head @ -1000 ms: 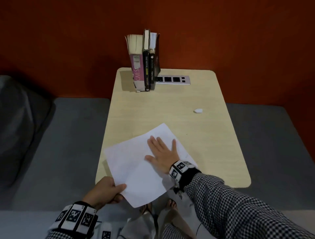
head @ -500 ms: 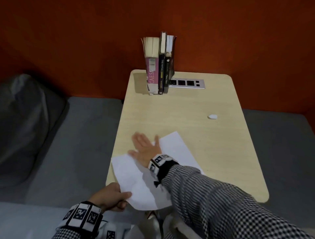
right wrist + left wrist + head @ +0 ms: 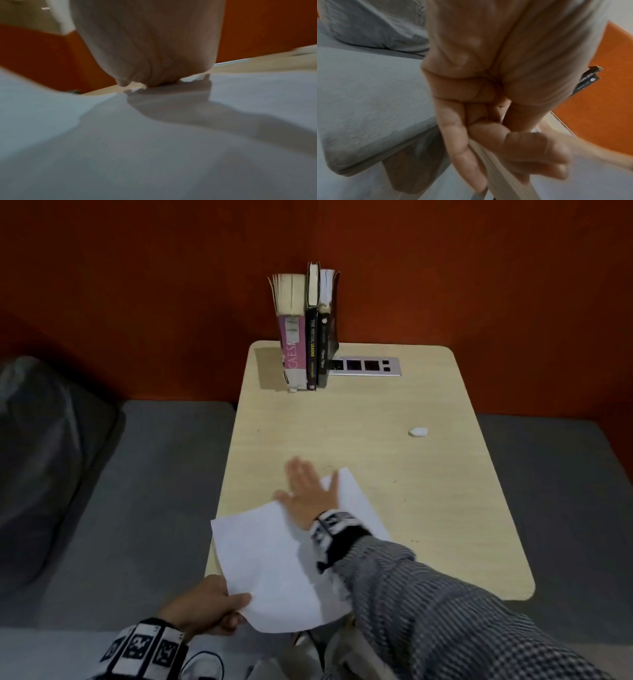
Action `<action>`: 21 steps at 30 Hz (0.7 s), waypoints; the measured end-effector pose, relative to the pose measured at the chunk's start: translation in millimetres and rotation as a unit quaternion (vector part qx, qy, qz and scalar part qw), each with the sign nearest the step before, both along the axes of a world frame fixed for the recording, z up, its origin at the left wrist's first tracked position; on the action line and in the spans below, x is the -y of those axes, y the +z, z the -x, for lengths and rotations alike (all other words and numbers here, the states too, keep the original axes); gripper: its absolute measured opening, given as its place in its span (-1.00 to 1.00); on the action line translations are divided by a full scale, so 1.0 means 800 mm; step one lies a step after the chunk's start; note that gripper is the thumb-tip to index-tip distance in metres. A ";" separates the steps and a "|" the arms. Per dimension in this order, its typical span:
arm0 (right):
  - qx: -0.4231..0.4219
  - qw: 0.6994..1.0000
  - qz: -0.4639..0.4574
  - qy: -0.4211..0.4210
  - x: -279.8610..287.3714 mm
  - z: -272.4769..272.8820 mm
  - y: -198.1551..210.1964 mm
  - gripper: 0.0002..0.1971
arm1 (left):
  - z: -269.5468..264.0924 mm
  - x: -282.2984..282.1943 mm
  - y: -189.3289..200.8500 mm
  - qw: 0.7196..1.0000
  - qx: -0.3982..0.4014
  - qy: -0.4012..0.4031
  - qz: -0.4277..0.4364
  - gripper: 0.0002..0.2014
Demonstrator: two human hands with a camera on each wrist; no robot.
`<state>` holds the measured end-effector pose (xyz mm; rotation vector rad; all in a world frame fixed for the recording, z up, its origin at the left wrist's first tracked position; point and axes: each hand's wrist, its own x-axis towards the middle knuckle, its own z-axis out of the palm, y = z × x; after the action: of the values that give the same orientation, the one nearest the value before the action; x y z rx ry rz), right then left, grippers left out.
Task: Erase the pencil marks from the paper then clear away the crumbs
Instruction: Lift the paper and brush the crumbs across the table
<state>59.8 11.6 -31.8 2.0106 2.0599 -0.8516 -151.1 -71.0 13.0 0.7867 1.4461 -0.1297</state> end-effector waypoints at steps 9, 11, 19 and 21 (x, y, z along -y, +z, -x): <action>0.021 0.998 -0.002 -0.052 0.014 -0.031 0.010 -0.28 | 0.007 -0.010 0.007 0.995 -0.013 -0.080 -0.053 -0.42; 0.013 0.996 -0.005 -0.091 0.019 -0.057 0.005 -0.29 | 0.007 -0.014 0.010 0.993 -0.025 -0.101 -0.064 -0.45; 0.058 0.986 -0.001 -0.155 0.040 -0.108 0.022 -0.28 | -0.001 -0.011 0.018 0.994 -0.039 -0.080 -0.064 -0.55; 0.018 0.992 0.007 -0.125 0.036 -0.092 0.015 -0.29 | -0.007 -0.012 0.021 0.994 -0.042 -0.083 -0.061 -0.52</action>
<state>133.7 -16.9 -19.5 2.2930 1.8028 -0.8598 -145.8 -61.6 29.8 1.0124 1.4781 -0.2049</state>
